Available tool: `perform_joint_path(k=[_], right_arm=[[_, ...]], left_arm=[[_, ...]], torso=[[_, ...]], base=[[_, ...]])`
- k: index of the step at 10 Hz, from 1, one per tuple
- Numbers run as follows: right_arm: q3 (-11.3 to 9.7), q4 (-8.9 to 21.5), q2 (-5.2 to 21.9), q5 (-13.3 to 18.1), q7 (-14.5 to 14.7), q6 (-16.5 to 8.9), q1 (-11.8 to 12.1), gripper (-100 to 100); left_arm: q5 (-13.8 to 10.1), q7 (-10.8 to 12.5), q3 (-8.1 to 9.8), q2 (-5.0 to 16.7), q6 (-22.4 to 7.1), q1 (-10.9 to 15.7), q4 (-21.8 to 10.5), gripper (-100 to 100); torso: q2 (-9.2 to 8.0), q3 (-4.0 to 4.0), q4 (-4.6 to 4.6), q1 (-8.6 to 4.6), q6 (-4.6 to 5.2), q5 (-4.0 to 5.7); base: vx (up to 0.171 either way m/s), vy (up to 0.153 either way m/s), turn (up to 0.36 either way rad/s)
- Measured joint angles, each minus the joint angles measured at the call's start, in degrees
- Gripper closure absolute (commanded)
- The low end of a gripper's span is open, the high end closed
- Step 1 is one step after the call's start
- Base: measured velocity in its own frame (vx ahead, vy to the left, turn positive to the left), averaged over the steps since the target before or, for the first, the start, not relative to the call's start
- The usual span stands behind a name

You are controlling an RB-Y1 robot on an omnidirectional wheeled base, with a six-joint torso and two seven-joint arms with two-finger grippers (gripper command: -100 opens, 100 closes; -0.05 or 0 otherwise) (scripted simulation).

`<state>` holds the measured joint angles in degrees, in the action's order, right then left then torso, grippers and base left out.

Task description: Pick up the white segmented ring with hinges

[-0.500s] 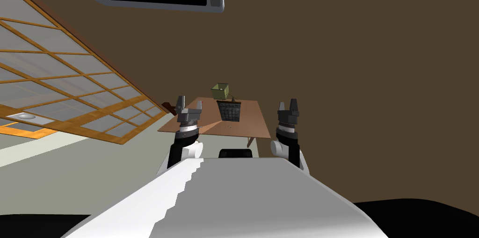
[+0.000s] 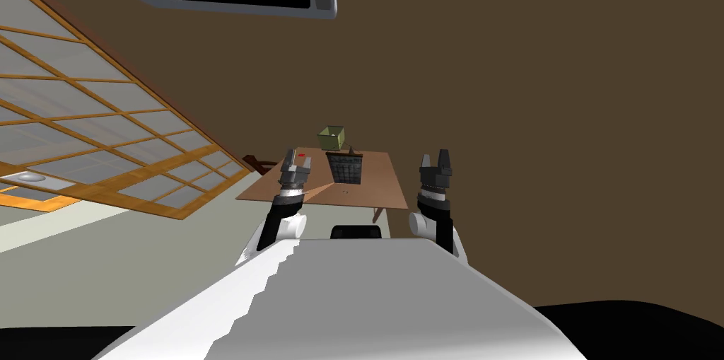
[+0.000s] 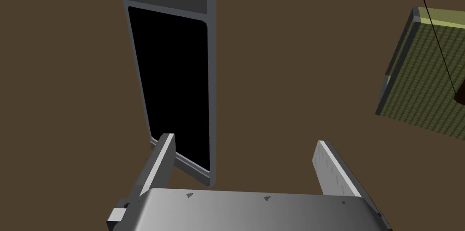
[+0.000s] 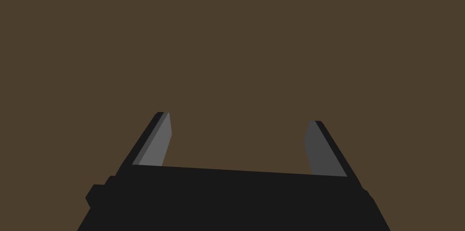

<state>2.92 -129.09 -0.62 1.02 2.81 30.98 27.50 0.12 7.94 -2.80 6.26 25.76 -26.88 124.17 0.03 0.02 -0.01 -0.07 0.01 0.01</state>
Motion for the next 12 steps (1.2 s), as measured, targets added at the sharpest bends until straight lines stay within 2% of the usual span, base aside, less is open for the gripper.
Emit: perform_joint_path(k=[3, 5, 7, 8, 10, 12], right_arm=[[0.00, 0.00, 0.00, 0.00, 0.00, 0.00, 0.00, 0], [0.00, 0.00, 0.00, 0.00, 0.00, 0.00, 0.00, 0], [0.00, 0.00, 0.00, 0.00, 0.00, 0.00, 0.00, 0], [0.00, 0.00, 0.00, 0.00, 0.00, 0.00, 0.00, 0], [0.00, 0.00, 0.00, 0.00, 0.00, 0.00, 0.00, 0], [0.00, 0.00, 0.00, 0.00, 0.00, 0.00, 0.00, 0]], left_arm=[[0.19, -0.03, 1.13, 2.05, -3.95, 2.03, -3.29, -100], [0.90, -0.81, 0.96, 2.37, -5.63, 2.94, -6.73, -100], [1.32, -1.30, 1.08, 2.72, -8.03, 3.88, -8.56, -100], [1.32, -1.23, 1.42, 3.19, -8.39, 4.26, -10.19, -100], [2.03, -2.00, 1.60, 3.18, -10.96, 6.21, -13.80, -100], [2.25, -2.15, 2.46, 4.25, -13.95, 8.24, -17.36, -100]], torso=[[0.00, 0.00, 0.00, -0.02, 0.00, 0.01], [0.00, 0.00, 0.00, -0.04, 0.00, 0.01], [-0.01, 0.00, 0.00, -0.01, -0.01, 0.01], [-0.02, -0.01, 0.00, 0.01, -0.01, 0.00], [0.01, 0.01, 0.00, -0.02, -0.01, 0.01], [0.01, 0.01, 0.00, -0.05, 0.00, 0.02]], base=[[0.005, -0.027, -0.014], [0.005, -0.032, -0.016], [0.002, -0.018, -0.010], [0.004, -0.023, -0.018], [0.008, -0.032, -0.020], [0.008, -0.037, -0.020]])
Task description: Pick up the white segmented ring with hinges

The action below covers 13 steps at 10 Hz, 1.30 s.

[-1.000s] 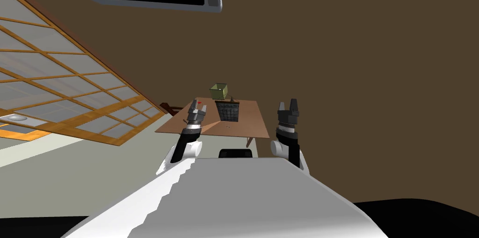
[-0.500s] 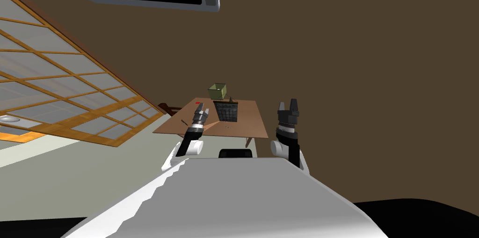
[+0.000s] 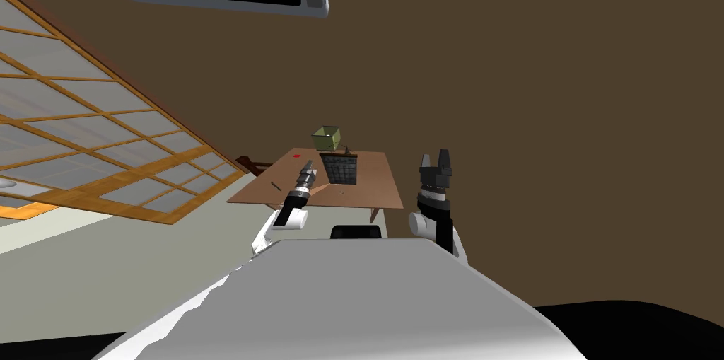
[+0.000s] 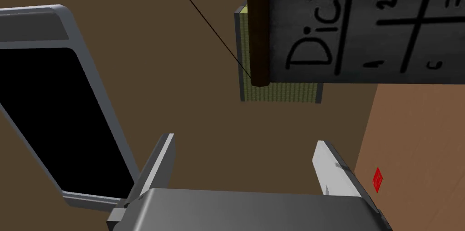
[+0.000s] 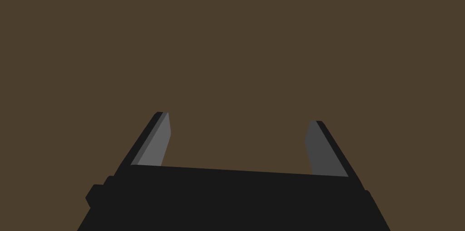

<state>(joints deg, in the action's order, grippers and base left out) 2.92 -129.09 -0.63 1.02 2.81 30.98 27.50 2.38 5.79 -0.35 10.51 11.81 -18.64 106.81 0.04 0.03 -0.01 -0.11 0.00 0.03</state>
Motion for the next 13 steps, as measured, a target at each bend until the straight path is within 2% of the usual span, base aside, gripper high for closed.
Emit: perform_joint_path(k=[1, 2, 4, 8, 13], right_arm=[[0.00, 0.00, 0.00, 0.00, 0.00, 0.00, 0.00, 0], [0.00, 0.00, 0.00, 0.00, 0.00, 0.00, 0.00, 0], [0.00, 0.00, 0.00, 0.00, 0.00, 0.00, 0.00, 0], [0.00, 0.00, 0.00, 0.00, 0.00, 0.00, 0.00, 0], [0.00, 0.00, 0.00, 0.00, 0.00, 0.00, 0.00, 0]], left_arm=[[0.24, -0.15, 0.20, 0.30, -1.69, 0.51, -1.25, -100], [0.51, -0.45, 0.11, 0.09, -2.05, 0.41, -2.57, -100], [0.81, -0.74, 0.64, 0.64, -3.89, 2.26, -6.37, -100], [1.78, -1.81, 1.07, 0.25, -8.75, 5.18, -10.83, -100], [3.01, -3.01, 2.29, -0.17, -15.15, 10.41, -20.67, -100]], torso=[[0.01, 0.00, 0.00, -0.01, -0.01, 0.00], [-0.02, -0.01, 0.00, 0.01, -0.01, 0.00], [-0.01, -0.01, 0.00, 0.02, -0.01, -0.01], [-0.02, -0.01, 0.00, 0.02, -0.01, 0.00], [0.00, 0.00, 0.00, -0.03, -0.01, 0.01]], base=[[0.006, -0.028, -0.005], [0.002, -0.027, -0.012], [0.004, -0.024, -0.015], [0.003, -0.025, -0.014], [0.008, -0.035, -0.021]])
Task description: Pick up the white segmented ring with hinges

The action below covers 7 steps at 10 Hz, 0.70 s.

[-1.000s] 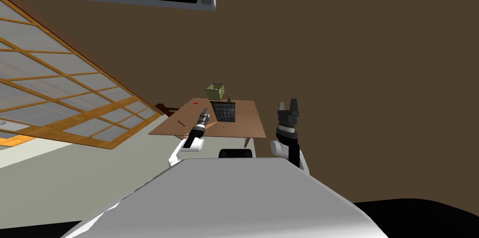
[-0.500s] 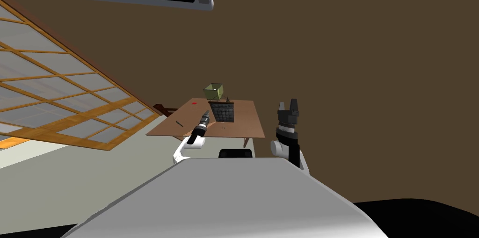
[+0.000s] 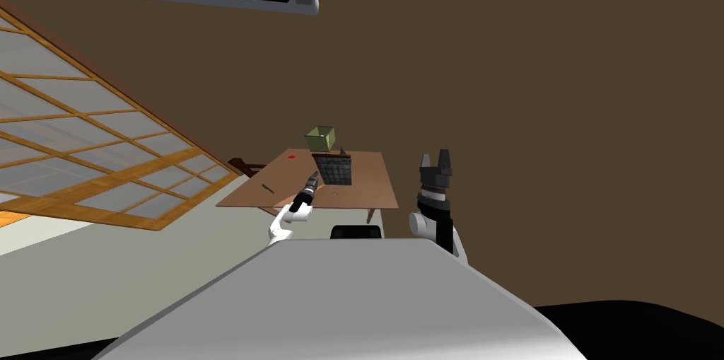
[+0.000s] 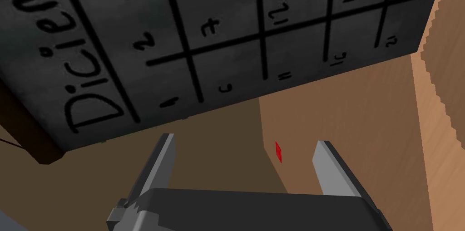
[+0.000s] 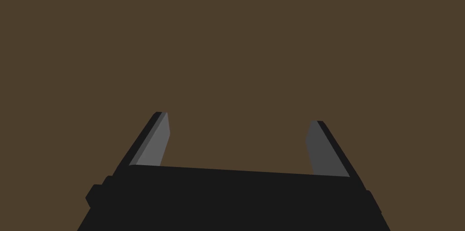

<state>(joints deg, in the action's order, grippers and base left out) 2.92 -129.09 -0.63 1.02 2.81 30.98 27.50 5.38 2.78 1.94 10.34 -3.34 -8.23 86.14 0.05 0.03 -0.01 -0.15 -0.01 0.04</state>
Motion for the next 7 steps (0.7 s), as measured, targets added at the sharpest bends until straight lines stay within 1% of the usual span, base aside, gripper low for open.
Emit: perform_joint_path(k=[1, 3, 5, 7], right_arm=[[0.00, 0.00, 0.00, 0.00, 0.00, 0.00, 0.00, 0], [0.00, 0.00, 0.00, 0.00, 0.00, 0.00, 0.00, 0], [0.00, 0.00, 0.00, 0.00, 0.00, 0.00, 0.00, 0], [0.00, 0.00, 0.00, 0.00, 0.00, 0.00, 0.00, 0]], left_arm=[[0.10, -0.13, 0.07, -0.01, -1.65, 0.28, -1.03, -100], [0.41, -0.42, 0.37, -0.44, -3.01, 1.49, -3.63, -100], [0.99, -0.94, 0.84, -1.49, -4.82, 3.09, -7.42, -100], [1.35, -1.42, 1.00, -2.59, -8.06, 4.35, -9.43, -100]], torso=[[-0.02, -0.01, 0.00, 0.01, -0.01, 0.00], [-0.03, -0.02, 0.01, 0.06, -0.01, -0.01], [-0.02, -0.01, 0.00, 0.03, 0.00, -0.01], [-0.03, -0.02, 0.00, 0.03, -0.01, 0.00]], base=[[0.004, -0.025, -0.003], [0.006, -0.025, -0.016], [0.006, -0.029, -0.016], [0.004, -0.025, -0.010]])
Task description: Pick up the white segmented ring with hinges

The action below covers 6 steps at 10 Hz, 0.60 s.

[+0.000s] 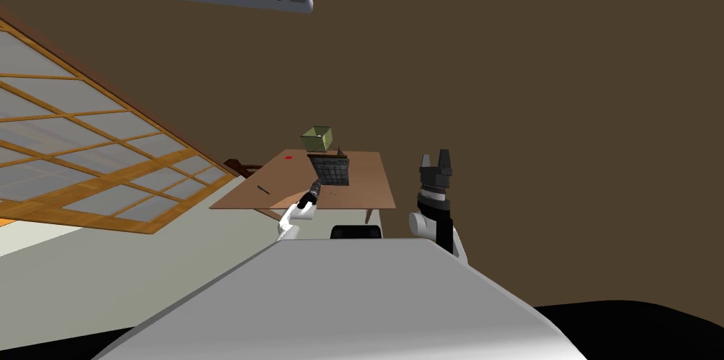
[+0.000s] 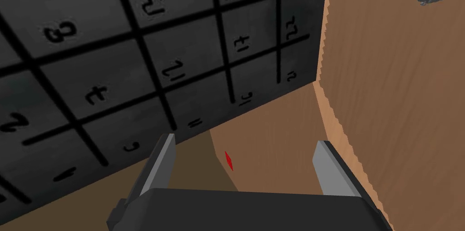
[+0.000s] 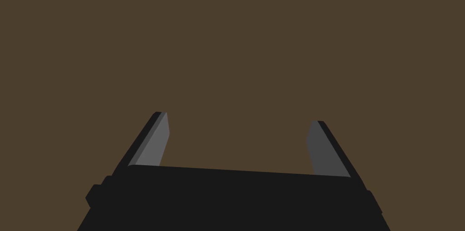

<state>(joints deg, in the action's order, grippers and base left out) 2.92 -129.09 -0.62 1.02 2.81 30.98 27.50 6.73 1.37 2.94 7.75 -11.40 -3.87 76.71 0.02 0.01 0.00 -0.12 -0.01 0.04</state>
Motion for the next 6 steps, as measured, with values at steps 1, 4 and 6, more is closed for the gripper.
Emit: perform_joint_path(k=[1, 4, 6], right_arm=[[0.00, 0.00, 0.00, 0.00, 0.00, 0.00, 0.00, 0], [0.00, 0.00, 0.00, 0.00, 0.00, 0.00, 0.00, 0], [0.00, 0.00, 0.00, 0.00, 0.00, 0.00, 0.00, 0]], left_arm=[[0.20, -0.16, 0.11, -0.45, -0.78, 0.30, -0.64, -100], [0.72, -0.57, 0.77, -2.52, -2.65, 2.65, -5.58, -100], [0.58, -0.80, 0.77, -4.24, -4.48, 3.24, -7.34, -100]], torso=[[-0.01, -0.01, 0.00, 0.04, -0.01, 0.00], [-0.01, 0.00, 0.00, 0.04, 0.00, -0.01], [-0.01, 0.00, 0.00, 0.03, 0.00, 0.00]], base=[[0.002, -0.015, -0.009], [0.004, -0.019, -0.013], [0.004, -0.018, -0.007]])
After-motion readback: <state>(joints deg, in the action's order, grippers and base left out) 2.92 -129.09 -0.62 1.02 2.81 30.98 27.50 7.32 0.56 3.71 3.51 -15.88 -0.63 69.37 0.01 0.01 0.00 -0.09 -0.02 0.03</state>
